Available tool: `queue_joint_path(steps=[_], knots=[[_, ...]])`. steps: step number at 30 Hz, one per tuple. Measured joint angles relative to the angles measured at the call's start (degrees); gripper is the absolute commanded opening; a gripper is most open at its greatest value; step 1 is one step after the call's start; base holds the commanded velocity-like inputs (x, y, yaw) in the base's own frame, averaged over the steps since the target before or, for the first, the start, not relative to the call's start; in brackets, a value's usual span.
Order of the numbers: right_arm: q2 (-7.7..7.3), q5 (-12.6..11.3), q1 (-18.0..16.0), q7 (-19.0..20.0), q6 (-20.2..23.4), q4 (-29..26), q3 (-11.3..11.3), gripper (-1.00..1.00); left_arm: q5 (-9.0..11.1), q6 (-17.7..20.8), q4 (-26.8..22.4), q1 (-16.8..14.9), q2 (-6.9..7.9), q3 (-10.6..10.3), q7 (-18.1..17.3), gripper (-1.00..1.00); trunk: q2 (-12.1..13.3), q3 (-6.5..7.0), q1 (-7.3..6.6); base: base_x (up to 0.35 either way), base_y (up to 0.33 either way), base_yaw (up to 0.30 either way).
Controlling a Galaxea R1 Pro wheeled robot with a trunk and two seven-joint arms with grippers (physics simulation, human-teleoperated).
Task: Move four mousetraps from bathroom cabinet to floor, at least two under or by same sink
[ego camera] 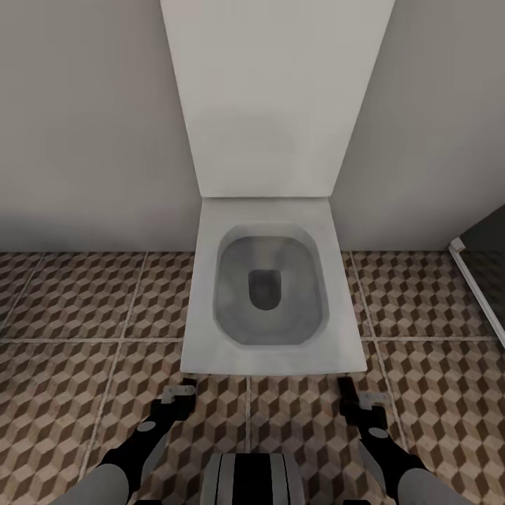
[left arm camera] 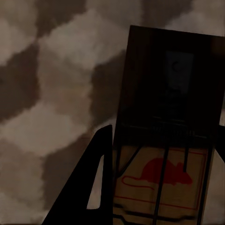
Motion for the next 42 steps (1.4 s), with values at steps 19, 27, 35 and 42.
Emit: queue_joint_path(steps=[19,27,35,42], knots=[[0.32,0.22,0.00,0.03,-0.26,-1.28,0.13,-1.00,-0.88,0.11,-0.72,0.00,-0.24,-0.31,0.61,-1.00,0.00,0.00,0.00,0.000,0.000,0.000],[0.46,0.76,0.00,-0.18,0.08,-1.31,0.32,-1.00,-0.88,0.11,-0.85,0.00,-0.25,-0.32,0.63,-1.00,0.00,0.00,0.00,0.000,0.000,-0.001],[0.61,0.59,0.01,-1.10,0.29,-1.32,0.22,-1.00,-0.92,0.11,-0.85,-0.01,-0.25,-0.30,0.64,-1.00,0.00,0.00,0.00,0.000,0.000,-0.164],[0.63,0.54,0.02,-1.44,0.22,-1.31,0.26,-1.00,-0.88,0.11,-0.78,0.00,-0.25,-0.38,0.64,-1.00,0.00,0.00,0.00,0.000,0.000,-0.059]])
